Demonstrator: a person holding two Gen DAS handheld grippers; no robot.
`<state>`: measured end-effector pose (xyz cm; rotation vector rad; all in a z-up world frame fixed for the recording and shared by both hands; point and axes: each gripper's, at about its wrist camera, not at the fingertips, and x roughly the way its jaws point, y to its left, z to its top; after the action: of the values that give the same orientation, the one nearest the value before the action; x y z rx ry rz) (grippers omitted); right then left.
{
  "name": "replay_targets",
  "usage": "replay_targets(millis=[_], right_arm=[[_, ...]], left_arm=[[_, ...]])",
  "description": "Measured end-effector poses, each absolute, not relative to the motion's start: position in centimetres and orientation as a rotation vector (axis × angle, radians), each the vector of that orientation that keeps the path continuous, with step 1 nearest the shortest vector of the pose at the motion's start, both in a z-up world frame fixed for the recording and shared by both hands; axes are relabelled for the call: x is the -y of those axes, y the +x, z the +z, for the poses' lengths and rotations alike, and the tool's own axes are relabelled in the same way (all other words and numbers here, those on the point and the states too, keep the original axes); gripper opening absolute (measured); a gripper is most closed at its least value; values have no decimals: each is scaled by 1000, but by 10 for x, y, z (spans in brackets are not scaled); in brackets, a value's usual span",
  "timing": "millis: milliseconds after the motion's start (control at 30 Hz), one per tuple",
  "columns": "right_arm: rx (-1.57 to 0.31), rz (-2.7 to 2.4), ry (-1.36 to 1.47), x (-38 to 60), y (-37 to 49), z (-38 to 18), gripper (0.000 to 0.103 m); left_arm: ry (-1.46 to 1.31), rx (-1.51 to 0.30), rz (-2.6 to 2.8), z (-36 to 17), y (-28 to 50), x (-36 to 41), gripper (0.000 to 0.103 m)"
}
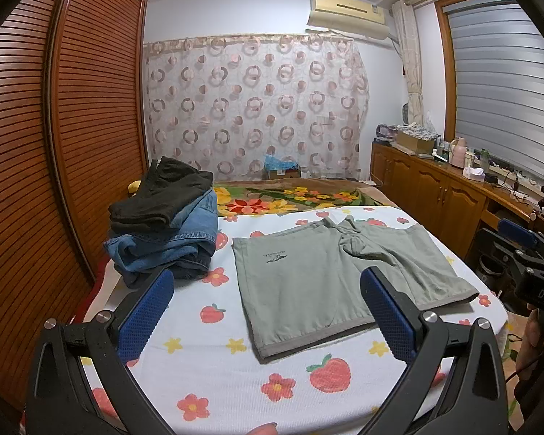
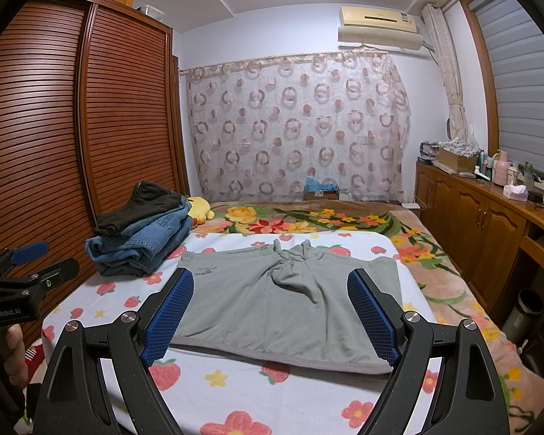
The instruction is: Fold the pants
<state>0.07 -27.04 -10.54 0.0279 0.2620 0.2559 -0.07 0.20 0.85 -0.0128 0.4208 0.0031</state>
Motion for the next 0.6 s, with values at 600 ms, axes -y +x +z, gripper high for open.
replay_targets(millis=[600], right_arm=[[-269,256,28,271,1,-105,88]], left_arm=[[-12,-424,1,12,-1,-3,103]])
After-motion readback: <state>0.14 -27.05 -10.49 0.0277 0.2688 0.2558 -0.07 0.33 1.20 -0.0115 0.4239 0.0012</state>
